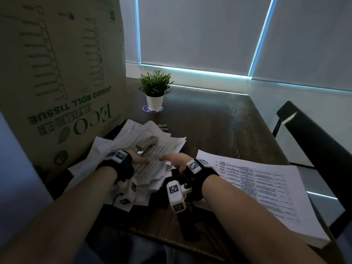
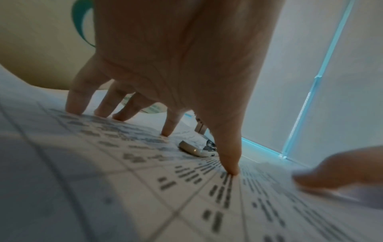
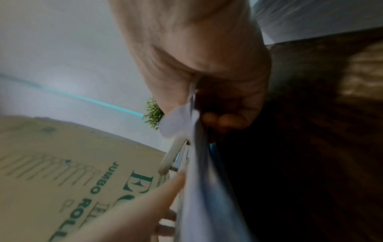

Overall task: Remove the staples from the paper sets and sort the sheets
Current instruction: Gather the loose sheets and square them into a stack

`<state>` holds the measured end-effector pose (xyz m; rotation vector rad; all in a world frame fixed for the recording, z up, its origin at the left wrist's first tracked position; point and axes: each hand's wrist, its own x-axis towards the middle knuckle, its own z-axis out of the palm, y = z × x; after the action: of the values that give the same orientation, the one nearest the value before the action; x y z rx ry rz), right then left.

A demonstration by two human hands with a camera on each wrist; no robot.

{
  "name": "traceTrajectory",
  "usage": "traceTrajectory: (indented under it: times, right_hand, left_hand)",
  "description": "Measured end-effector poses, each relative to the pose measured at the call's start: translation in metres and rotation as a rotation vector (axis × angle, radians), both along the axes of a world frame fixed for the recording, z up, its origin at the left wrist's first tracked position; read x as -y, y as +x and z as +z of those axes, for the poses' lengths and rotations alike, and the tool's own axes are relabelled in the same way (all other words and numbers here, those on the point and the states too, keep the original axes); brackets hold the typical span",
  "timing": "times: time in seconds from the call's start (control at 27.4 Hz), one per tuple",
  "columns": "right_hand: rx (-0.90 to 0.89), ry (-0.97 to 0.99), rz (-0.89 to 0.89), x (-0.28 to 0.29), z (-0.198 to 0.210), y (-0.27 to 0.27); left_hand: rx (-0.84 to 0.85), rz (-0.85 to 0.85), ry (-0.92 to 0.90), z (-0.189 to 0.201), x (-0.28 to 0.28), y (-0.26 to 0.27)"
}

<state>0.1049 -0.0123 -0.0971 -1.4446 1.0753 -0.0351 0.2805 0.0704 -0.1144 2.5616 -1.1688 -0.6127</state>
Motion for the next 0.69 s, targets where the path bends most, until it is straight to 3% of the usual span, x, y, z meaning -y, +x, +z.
traceTrajectory:
  times: [0.15,0.22,0.29,0.33,0.4,0.48,0.51,0.58,0.66,0.69]
  right_hand:
    - [-0.006,-0.180,-0.111,0.012,0.015,-0.020]
    - [0.039,-0.212,-0.127,0.016,0.030,-0.029]
    - [0.036,-0.165,-0.026,0.010,0.042,-0.037]
    - [-0.035,-0.190,0.066,0.007,0.044,-0.040]
    - [-0.219,-0.428,0.230,0.009,0.041,-0.049]
    - [-0.300,-0.779,0.189,0.020,0.039,-0.059]
    - [-0.243,-0.887,0.101,0.025,0.041,-0.065]
    - [0.054,-0.732,-0.139,0.039,0.045,-0.074]
    - [0.301,-0.324,-0.247,0.040,0.050,-0.079]
    - [0.356,-0.157,-0.231,0.043,0.050,-0.081]
  left_hand:
    - [0.116,-0.040,0.036,-0.001,0.018,-0.032]
    - [0.135,0.020,-0.028,0.008,0.026,-0.034]
    - [0.208,0.006,-0.113,0.019,0.031,-0.034]
    - [0.227,-0.102,-0.157,0.022,0.034,-0.038]
    - [0.191,-0.320,-0.160,0.016,0.040,-0.048]
    - [0.181,-0.335,-0.202,0.010,0.047,-0.055]
    - [0.166,-0.284,-0.229,0.017,0.048,-0.060]
    - [0.038,-0.147,-0.330,0.032,0.049,-0.064]
    - [-0.126,-0.059,-0.540,0.049,0.050,-0.082]
    - [-0.144,-0.105,-0.629,0.058,0.049,-0.100]
